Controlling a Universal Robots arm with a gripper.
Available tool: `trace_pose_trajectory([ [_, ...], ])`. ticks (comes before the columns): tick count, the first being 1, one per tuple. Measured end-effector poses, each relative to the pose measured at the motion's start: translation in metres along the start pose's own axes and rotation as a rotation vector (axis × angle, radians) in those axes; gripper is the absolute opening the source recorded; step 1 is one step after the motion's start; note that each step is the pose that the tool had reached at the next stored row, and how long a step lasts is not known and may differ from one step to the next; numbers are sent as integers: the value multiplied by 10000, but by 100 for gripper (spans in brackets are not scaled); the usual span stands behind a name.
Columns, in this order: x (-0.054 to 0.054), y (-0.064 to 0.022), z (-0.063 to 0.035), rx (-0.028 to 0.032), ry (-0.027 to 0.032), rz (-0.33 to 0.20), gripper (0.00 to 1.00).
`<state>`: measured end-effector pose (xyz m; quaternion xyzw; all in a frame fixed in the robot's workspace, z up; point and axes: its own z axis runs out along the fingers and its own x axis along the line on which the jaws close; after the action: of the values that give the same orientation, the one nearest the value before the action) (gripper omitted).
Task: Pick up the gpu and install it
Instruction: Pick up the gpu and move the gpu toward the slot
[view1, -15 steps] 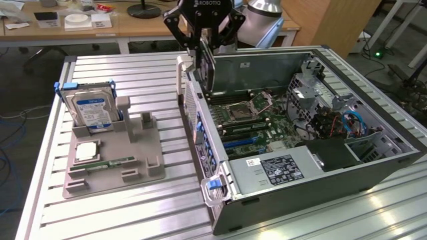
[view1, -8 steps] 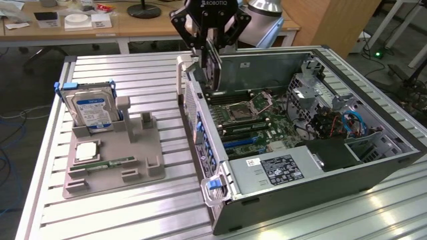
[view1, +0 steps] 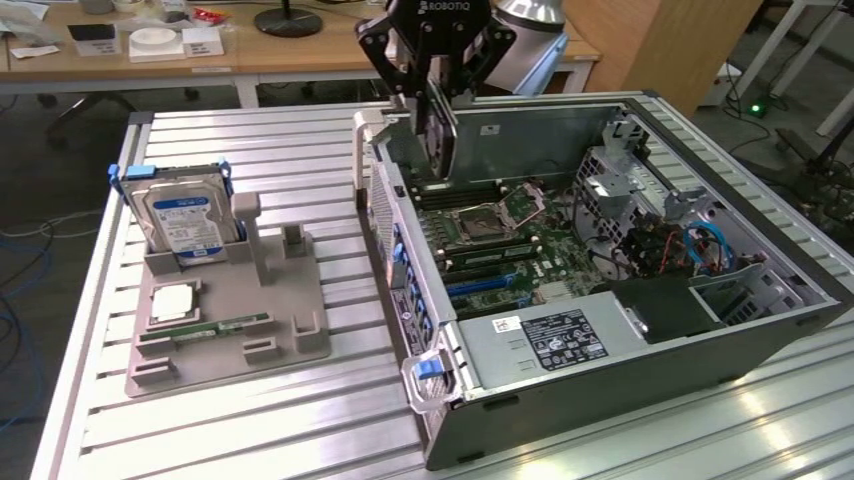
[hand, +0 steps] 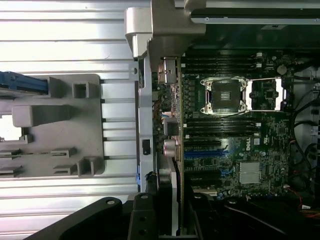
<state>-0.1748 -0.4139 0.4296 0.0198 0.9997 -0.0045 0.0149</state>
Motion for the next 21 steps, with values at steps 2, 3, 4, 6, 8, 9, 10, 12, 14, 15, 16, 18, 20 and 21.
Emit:
trace_pose_trajectory([
  [2,-15,1,1,-2,0,0,28],
  [3,-24,1,1,-1,1,1,28],
  [4,-31,1,0,-1,2,1,28],
  [6,-35,1,1,-2,1,3,28],
  [8,-47,2,1,-1,1,0,28],
  [9,-57,3,2,-2,0,1,28],
  [10,-73,3,3,-2,0,1,28],
  [12,-104,4,4,-2,0,1,28],
  [14,-142,6,5,-1,1,1,28],
  [15,-169,7,6,-1,1,0,28],
  [16,-196,8,7,-2,1,0,28],
  [18,-244,10,9,-2,0,1,28],
  [20,-293,12,10,-2,0,1,28],
  [21,-315,13,11,-1,1,1,28],
])
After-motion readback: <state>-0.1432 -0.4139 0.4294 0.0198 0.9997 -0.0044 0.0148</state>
